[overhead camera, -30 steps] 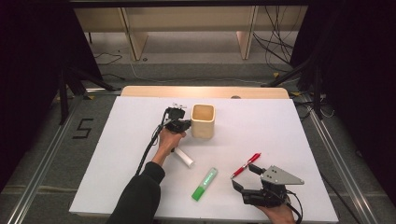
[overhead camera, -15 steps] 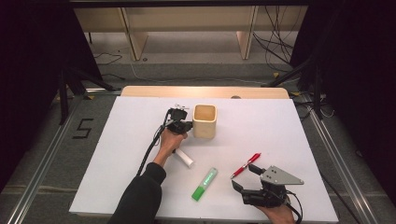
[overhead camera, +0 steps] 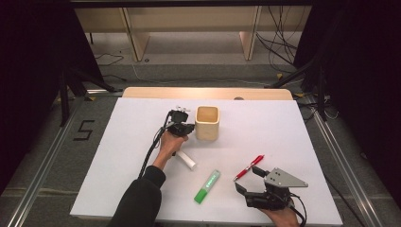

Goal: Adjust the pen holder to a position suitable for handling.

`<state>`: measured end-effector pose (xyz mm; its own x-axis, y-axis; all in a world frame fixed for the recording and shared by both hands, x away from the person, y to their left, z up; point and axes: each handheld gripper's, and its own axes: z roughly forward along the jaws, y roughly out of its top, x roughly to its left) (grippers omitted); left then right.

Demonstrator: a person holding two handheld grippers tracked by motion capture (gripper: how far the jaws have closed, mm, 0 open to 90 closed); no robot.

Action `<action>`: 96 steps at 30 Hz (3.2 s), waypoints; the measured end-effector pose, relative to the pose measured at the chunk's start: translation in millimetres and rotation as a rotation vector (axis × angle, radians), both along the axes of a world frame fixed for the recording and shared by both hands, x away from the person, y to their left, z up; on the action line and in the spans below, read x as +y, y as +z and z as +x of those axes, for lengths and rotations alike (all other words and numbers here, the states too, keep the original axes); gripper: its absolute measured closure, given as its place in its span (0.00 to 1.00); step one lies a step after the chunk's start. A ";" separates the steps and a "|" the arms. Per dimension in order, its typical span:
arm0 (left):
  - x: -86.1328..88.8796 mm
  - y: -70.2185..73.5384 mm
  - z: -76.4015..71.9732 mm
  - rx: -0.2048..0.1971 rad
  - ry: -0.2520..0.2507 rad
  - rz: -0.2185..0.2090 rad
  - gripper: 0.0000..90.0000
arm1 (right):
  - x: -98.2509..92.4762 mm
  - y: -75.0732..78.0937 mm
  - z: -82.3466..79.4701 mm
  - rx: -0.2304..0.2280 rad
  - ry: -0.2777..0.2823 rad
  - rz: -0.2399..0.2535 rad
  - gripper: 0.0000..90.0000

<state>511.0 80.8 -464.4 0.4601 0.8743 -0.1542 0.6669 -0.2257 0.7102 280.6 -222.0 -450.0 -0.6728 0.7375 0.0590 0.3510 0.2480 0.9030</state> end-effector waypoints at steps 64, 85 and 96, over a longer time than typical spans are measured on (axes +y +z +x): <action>93.9 30.9 -150.4 -0.133 -0.180 -0.033 0.25 | 22.7 12.5 19.6 0.067 0.038 -0.061 0.21; 105.3 26.1 -182.6 -0.168 -0.182 -0.075 0.24 | 49.6 19.1 45.7 0.115 0.066 -0.083 0.21; 106.2 22.2 -188.6 -0.165 -0.183 -0.069 0.23 | 60.3 17.7 57.0 0.152 0.071 -0.120 0.21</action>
<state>322.4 187.0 -442.3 0.6338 0.7640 -0.1204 0.4929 -0.2790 0.8241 337.6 -161.8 -432.3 -0.7136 0.6961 0.0782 0.4588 0.3801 0.8031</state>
